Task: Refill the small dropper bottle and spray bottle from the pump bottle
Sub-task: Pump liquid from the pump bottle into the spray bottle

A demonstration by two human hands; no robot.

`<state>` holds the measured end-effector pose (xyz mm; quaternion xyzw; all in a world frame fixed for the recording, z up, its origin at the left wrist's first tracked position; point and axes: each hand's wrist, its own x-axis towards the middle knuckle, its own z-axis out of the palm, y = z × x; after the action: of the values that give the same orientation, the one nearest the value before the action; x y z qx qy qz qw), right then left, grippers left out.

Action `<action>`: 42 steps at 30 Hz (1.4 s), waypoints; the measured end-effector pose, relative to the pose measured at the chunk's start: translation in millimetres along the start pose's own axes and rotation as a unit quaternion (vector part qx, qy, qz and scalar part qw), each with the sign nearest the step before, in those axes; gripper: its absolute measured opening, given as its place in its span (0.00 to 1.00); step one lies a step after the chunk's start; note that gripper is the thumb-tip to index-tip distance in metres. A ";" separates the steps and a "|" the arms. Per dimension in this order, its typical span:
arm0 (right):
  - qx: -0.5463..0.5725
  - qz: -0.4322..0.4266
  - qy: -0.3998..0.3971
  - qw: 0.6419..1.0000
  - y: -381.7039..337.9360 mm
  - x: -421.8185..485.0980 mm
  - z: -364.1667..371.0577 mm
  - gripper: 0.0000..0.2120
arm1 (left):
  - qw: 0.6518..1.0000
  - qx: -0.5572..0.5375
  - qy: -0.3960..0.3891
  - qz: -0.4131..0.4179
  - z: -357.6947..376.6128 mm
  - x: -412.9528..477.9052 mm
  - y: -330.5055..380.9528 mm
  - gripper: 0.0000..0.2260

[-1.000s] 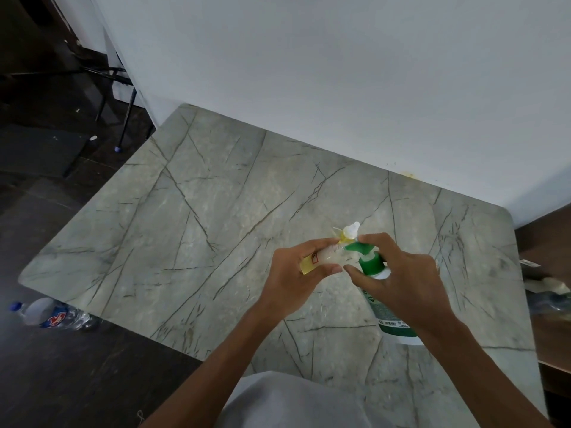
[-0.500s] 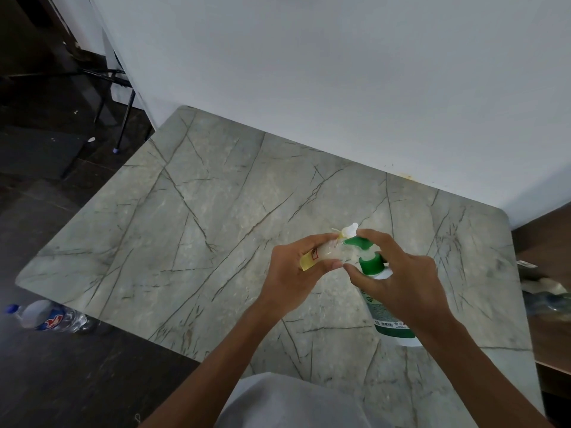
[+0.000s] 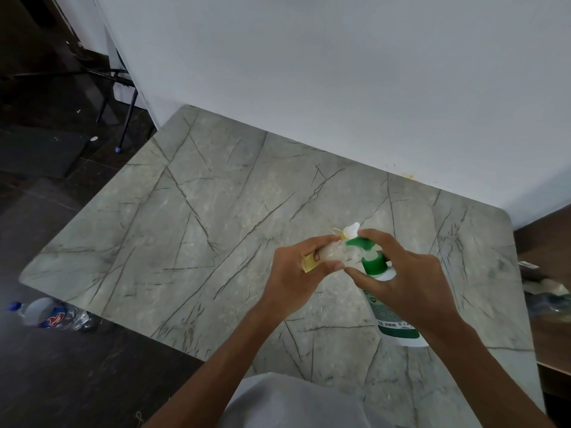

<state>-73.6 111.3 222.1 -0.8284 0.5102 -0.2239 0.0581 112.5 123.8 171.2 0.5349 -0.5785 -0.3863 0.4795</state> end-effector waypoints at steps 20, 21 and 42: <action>0.002 -0.002 0.009 1.000 2.2 -3.8 1.0 0.26 | 1.000 0.020 -0.005 0.002 1.7 -3.7 -1.5 0.20; 0.004 -0.003 0.008 1.000 2.7 -4.2 -0.1 0.27 | 1.000 0.019 -0.005 0.001 1.7 -3.2 -1.7 0.19; 0.002 0.010 0.002 1.000 4.9 -0.5 4.5 0.25 | 1.000 0.011 -0.003 -0.008 5.0 -1.2 -4.1 0.19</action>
<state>-75.8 108.8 216.3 -0.8227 0.5181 -0.2260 0.0610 108.7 124.1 166.0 0.5437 -0.5800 -0.3850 0.4688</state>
